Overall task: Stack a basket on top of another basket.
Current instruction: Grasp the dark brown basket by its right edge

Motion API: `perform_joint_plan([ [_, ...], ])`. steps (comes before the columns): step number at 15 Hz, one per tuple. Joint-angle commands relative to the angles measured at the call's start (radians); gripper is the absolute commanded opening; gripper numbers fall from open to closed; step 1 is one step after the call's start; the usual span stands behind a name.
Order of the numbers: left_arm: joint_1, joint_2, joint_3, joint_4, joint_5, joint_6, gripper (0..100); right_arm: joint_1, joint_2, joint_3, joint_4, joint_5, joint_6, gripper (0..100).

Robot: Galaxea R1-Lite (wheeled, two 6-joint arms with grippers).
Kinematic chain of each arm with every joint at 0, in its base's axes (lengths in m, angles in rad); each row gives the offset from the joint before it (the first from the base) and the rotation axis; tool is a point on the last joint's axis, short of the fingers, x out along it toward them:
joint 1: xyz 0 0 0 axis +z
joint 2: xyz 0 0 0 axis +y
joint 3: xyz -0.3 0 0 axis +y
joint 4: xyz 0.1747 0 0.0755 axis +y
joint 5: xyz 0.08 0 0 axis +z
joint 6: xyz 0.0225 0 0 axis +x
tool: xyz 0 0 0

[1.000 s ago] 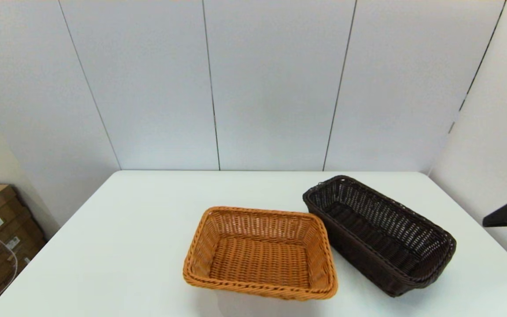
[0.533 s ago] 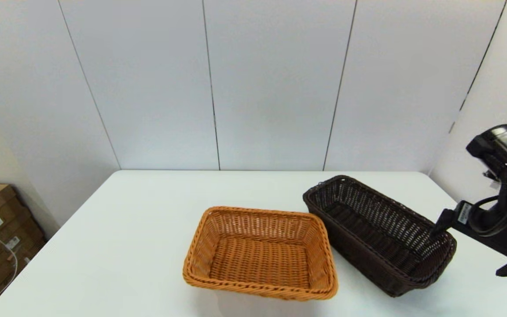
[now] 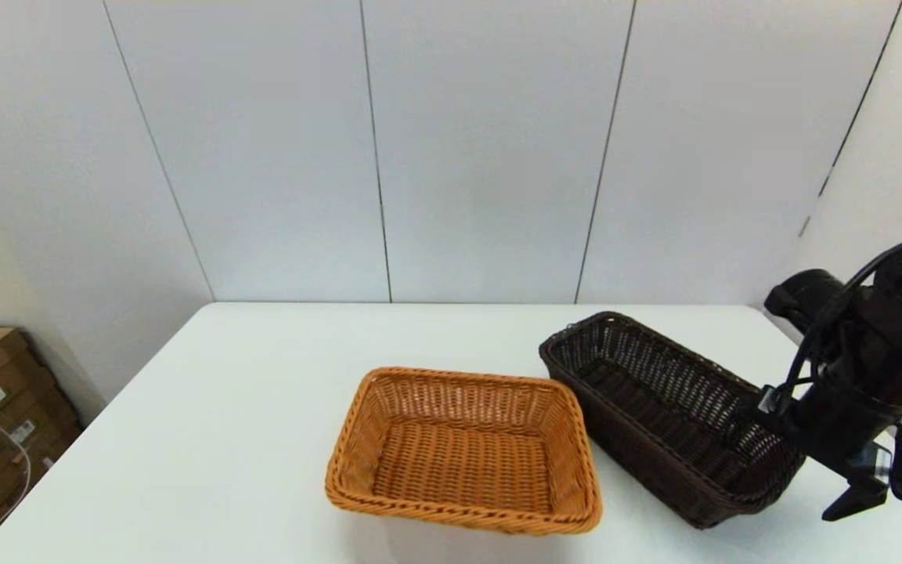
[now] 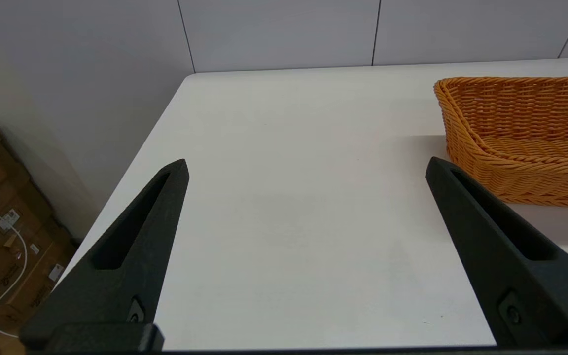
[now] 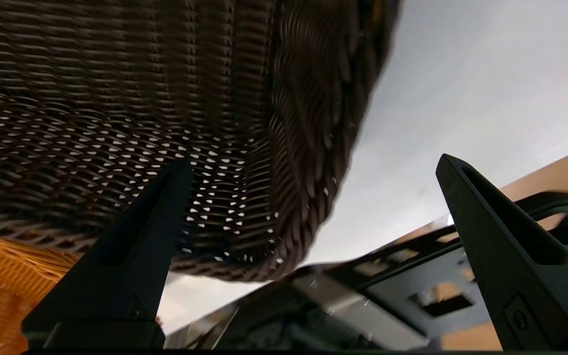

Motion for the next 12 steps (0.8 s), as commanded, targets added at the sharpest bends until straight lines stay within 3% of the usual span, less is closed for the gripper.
perform_joint_plan([
  [1,0.0,0.001,0.005,0.0,0.0,0.0,100,-0.029,0.067,0.0,-0.001,0.05,0.0,100],
  [3,0.0,0.001,0.005,0.0,0.0,0.0,100,-0.04,0.084,0.014,-0.051,0.059,0.002,100],
  [6,0.0,0.001,0.005,0.0,0.0,0.0,100,-0.069,0.107,0.016,-0.066,0.136,-0.005,100],
  [12,0.0,0.001,0.005,0.0,0.0,0.002,100,-0.086,0.173,0.031,-0.115,0.157,-0.005,100],
])
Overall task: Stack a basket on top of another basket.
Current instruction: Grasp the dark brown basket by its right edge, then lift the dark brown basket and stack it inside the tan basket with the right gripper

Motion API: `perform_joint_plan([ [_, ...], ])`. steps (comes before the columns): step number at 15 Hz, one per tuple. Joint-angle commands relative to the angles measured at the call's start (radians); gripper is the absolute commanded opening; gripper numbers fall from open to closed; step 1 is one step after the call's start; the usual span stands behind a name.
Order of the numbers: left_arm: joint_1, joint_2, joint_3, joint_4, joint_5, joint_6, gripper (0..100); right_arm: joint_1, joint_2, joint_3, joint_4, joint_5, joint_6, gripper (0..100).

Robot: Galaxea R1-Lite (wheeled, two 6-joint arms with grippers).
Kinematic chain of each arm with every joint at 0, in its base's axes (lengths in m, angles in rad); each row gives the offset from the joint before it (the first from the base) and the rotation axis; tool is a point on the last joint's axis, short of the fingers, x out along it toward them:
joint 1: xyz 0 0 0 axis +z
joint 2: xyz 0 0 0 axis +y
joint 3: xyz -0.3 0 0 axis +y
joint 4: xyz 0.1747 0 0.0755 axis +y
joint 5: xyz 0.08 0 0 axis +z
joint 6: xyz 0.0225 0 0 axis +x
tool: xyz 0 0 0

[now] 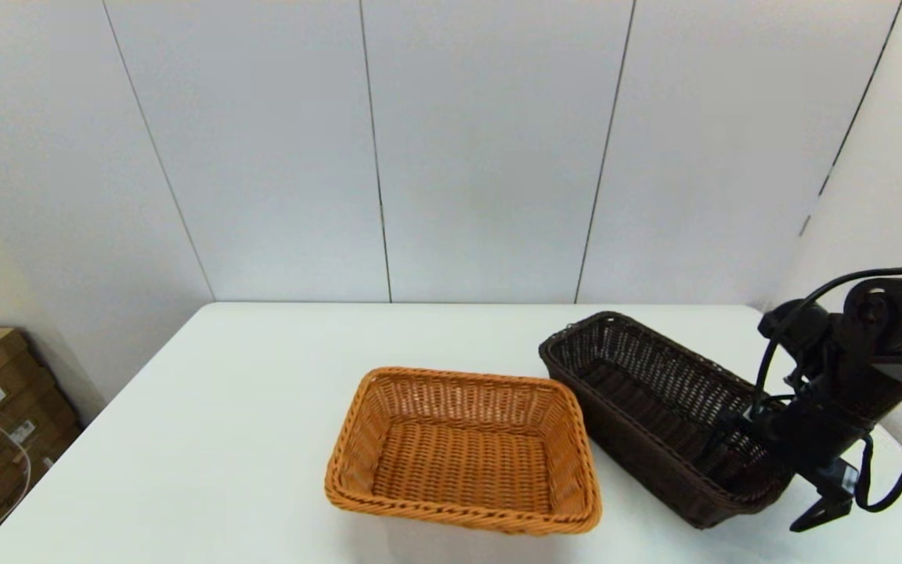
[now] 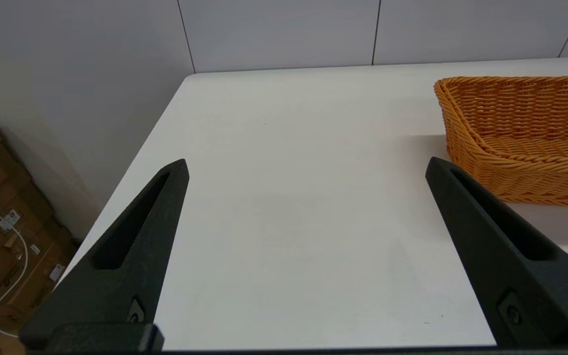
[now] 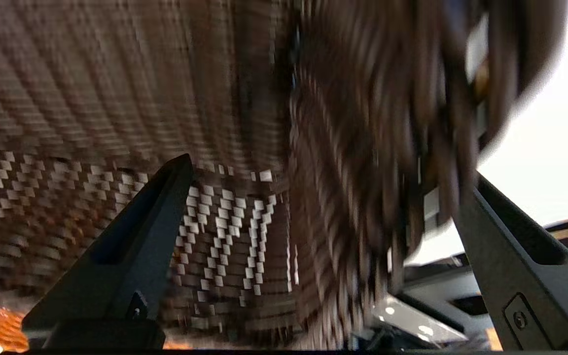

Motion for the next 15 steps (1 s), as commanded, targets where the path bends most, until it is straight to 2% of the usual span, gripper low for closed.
perform_joint_plan([
  [1,0.0,0.001,0.005,0.0,0.0,0.0,100,-0.006,0.026,0.007,-0.005,0.014,0.005,100],
  [4,0.0,0.001,0.005,0.0,0.0,0.0,100,-0.009,0.031,0.007,-0.008,0.017,0.003,100],
  [5,0.0,0.001,0.005,0.0,0.0,0.0,100,-0.011,0.032,0.007,-0.008,0.021,0.003,0],
  [9,0.0,0.001,0.005,0.0,0.002,0.001,100,-0.02,0.023,0.024,-0.068,0.031,0.003,0],
  [11,0.0,0.001,0.005,0.0,0.0,0.001,100,-0.037,0.028,0.023,-0.071,0.066,0.002,0],
  [13,0.0,0.001,0.005,0.0,0.002,0.001,100,-0.075,0.028,0.018,-0.075,0.13,-0.002,0],
  [15,0.0,0.001,0.005,0.0,0.002,0.001,100,-0.094,0.019,0.018,-0.085,0.158,-0.006,0],
])
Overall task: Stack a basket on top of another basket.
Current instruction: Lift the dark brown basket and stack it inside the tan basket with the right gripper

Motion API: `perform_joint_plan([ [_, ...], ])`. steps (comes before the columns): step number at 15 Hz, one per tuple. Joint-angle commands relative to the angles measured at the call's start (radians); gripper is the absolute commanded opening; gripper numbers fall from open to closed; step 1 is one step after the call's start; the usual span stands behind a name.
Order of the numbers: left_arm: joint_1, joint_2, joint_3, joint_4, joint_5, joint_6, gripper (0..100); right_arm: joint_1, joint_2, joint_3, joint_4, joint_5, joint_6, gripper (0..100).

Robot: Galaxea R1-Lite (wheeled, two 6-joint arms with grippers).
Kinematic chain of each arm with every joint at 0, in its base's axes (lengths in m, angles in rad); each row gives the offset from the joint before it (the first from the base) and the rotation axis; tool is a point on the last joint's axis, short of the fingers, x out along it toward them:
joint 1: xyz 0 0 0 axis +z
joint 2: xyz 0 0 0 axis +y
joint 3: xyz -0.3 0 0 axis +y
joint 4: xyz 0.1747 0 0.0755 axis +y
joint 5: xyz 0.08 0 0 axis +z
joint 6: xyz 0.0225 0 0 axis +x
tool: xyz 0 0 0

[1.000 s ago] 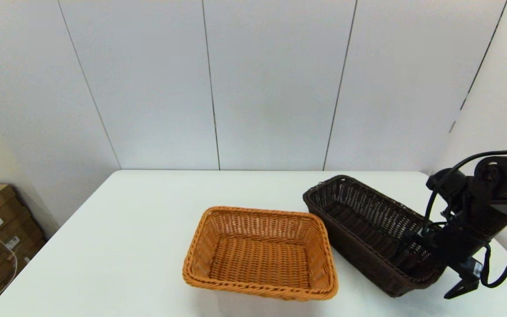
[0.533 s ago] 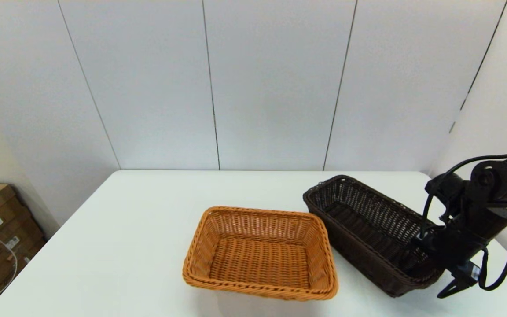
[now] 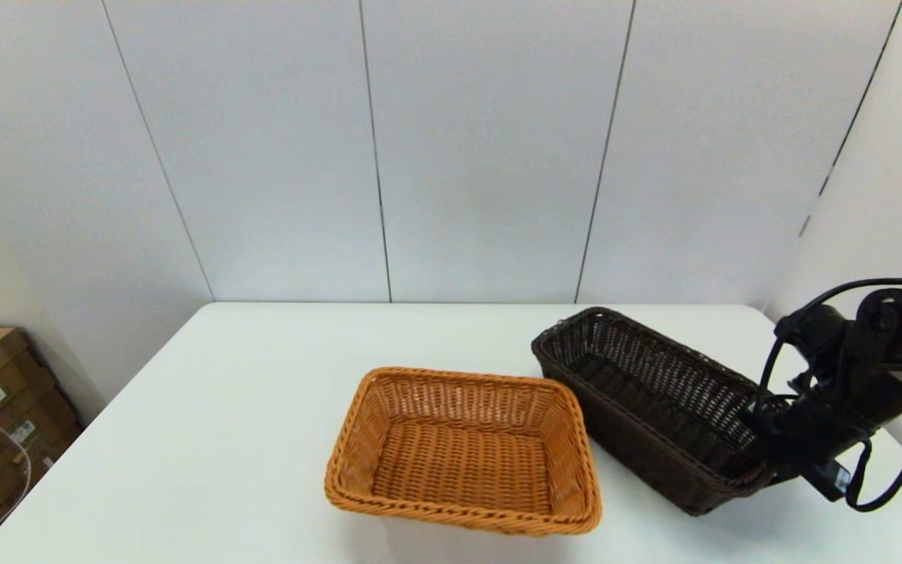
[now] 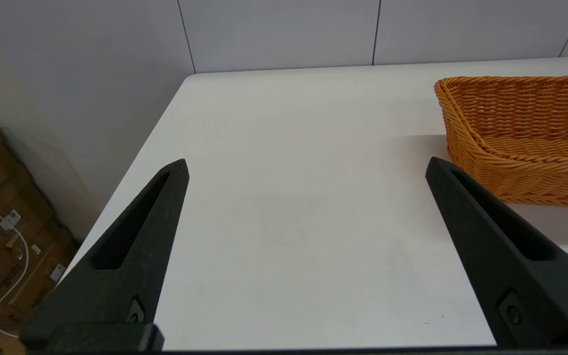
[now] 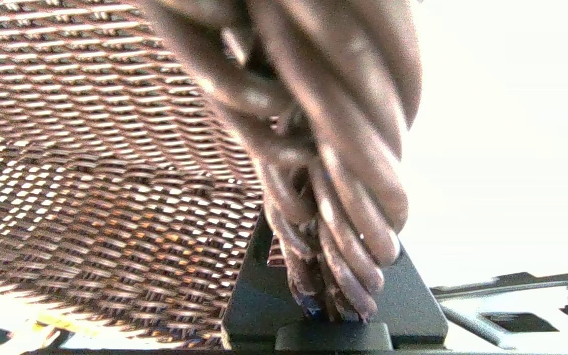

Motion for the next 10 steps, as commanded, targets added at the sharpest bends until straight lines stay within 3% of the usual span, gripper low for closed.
perform_joint_plan([
  [1,0.0,0.001,0.005,0.0,0.001,0.0,100,-0.031,-0.015,-0.002,-0.004,0.032,-0.002,0],
  [3,0.0,0.001,0.005,0.0,0.001,0.0,100,-0.052,-0.029,-0.002,-0.005,0.052,-0.002,0],
  [6,0.0,0.001,0.005,0.0,0.001,0.0,100,-0.117,-0.06,-0.004,-0.005,0.185,-0.035,0],
  [10,0.0,0.001,0.005,0.0,0.001,0.0,100,-0.163,-0.087,0.001,-0.005,0.225,-0.064,0],
])
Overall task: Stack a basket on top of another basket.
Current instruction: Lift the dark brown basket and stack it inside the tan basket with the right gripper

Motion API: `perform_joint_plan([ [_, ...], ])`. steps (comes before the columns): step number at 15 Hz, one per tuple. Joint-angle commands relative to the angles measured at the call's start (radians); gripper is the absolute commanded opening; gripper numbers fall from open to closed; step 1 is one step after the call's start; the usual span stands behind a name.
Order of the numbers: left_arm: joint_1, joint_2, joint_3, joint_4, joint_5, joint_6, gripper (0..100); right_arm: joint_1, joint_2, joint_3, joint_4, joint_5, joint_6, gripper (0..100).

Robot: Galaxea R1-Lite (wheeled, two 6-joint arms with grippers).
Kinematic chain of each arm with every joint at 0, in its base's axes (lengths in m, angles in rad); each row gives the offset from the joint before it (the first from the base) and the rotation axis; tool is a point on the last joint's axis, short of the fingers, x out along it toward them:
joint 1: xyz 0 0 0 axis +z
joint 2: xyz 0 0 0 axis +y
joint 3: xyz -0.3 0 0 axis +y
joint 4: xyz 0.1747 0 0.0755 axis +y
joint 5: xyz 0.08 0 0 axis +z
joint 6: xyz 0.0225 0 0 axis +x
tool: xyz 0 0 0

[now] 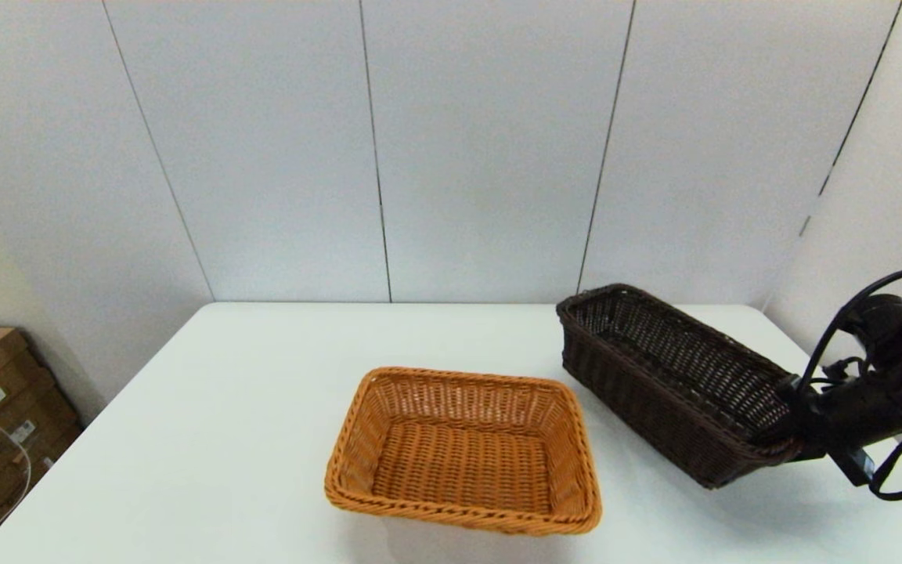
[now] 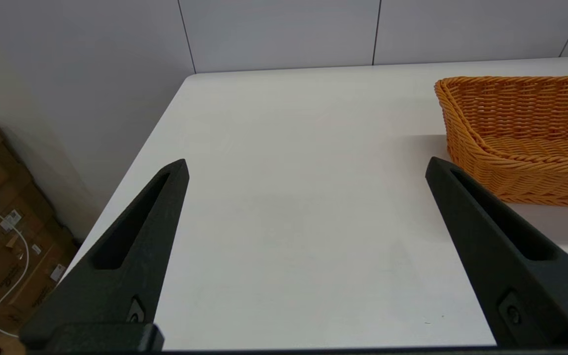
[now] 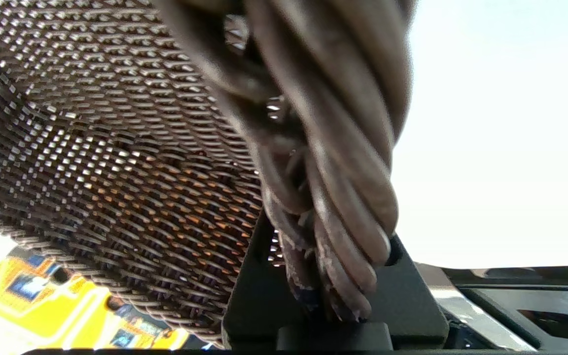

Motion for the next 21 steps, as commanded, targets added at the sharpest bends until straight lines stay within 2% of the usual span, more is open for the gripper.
perform_joint_plan([
  [1,0.0,0.001,0.005,0.0,0.0,0.0,100,-0.034,-0.038,0.005,0.002,0.017,0.003,0],
  [3,0.0,0.001,0.005,0.0,0.0,0.0,100,-0.034,-0.067,0.006,0.002,0.025,0.001,0],
  [5,0.0,0.001,0.005,0.0,0.0,0.0,100,-0.058,-0.138,0.005,0.013,0.092,-0.062,0],
  [6,0.0,0.001,0.005,0.0,0.0,0.0,100,-0.052,-0.179,0.006,0.025,0.103,-0.088,0],
  [10,0.0,0.001,0.005,0.0,0.0,0.0,100,0.054,-0.331,-0.031,0.179,0.096,-0.195,0],
  [12,0.0,0.001,0.005,0.0,0.0,0.0,100,0.17,-0.388,-0.06,0.278,0.025,-0.255,0],
  [14,0.0,0.001,0.005,0.0,0.0,0.0,100,0.29,-0.4,-0.074,0.306,-0.07,-0.26,0],
  [15,0.0,0.001,0.005,0.0,0.0,0.0,100,0.333,-0.399,-0.084,0.309,-0.101,-0.253,0],
  [18,0.0,0.001,0.005,0.0,0.0,0.0,100,0.448,-0.366,-0.124,0.326,-0.151,-0.232,0],
  [21,0.0,0.0,0.005,0.0,0.0,0.0,100,0.505,-0.294,-0.204,0.355,-0.161,-0.212,0],
])
